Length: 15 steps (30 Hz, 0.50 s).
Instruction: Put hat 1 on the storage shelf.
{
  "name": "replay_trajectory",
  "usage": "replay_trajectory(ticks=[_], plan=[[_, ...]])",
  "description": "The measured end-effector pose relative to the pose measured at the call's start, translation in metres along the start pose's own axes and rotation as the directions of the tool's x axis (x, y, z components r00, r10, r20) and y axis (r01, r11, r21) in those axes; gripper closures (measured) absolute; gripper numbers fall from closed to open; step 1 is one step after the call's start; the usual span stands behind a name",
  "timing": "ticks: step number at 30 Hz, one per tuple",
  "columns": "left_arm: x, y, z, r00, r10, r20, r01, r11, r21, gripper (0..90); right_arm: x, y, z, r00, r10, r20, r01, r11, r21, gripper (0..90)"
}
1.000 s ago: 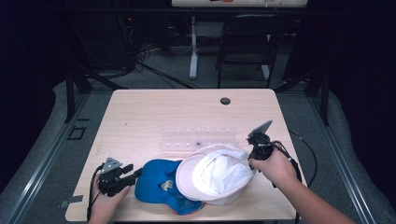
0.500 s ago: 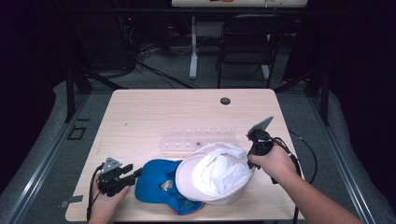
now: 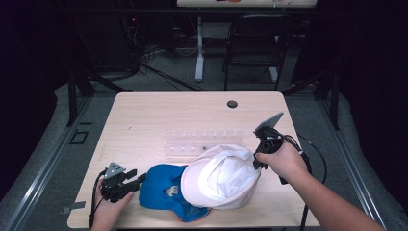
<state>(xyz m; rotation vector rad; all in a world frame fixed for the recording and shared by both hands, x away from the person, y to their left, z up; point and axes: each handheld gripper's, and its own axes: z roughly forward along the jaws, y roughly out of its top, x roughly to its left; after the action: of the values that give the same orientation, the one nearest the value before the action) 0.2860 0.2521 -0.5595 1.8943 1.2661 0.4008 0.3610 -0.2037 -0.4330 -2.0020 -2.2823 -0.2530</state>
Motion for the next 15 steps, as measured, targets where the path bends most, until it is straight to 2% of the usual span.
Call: replay_trajectory(ticks=[3, 4, 8, 11, 15], plan=[[0.000, 0.000, 0.001, 1.0000, -0.002, -0.003, 0.002, 1.0000, -0.007, 53.8, 0.007, 0.000, -0.006, 1.0000, 0.004, 0.003, -0.004, 1.000, -0.015, 81.5], [0.000, 0.000, 0.001, 1.0000, -0.003, -0.002, 0.003, 1.0000, -0.006, 53.7, 0.009, 0.001, -0.010, 0.9997, -0.018, 0.014, 0.018, 1.000, 0.006, 81.6], [0.001, 0.000, 0.001, 1.0000, -0.004, -0.006, 0.004, 1.0000, -0.003, 53.7, 0.020, 0.003, -0.020, 0.9996, -0.024, 0.017, 0.024, 1.000, -0.001, 81.6], [0.001, 0.000, 0.001, 1.0000, -0.004, -0.005, 0.004, 1.0000, -0.006, 53.8, 0.025, 0.004, -0.026, 0.9996, -0.027, -0.002, 0.027, 1.000, 0.001, 81.5], [0.002, -0.001, 0.001, 0.9999, -0.010, -0.006, 0.010, 0.9999, -0.005, 53.7, 0.034, 0.004, -0.039, 0.9967, -0.024, -0.078, 0.024, 1.000, 0.000, 81.6]])
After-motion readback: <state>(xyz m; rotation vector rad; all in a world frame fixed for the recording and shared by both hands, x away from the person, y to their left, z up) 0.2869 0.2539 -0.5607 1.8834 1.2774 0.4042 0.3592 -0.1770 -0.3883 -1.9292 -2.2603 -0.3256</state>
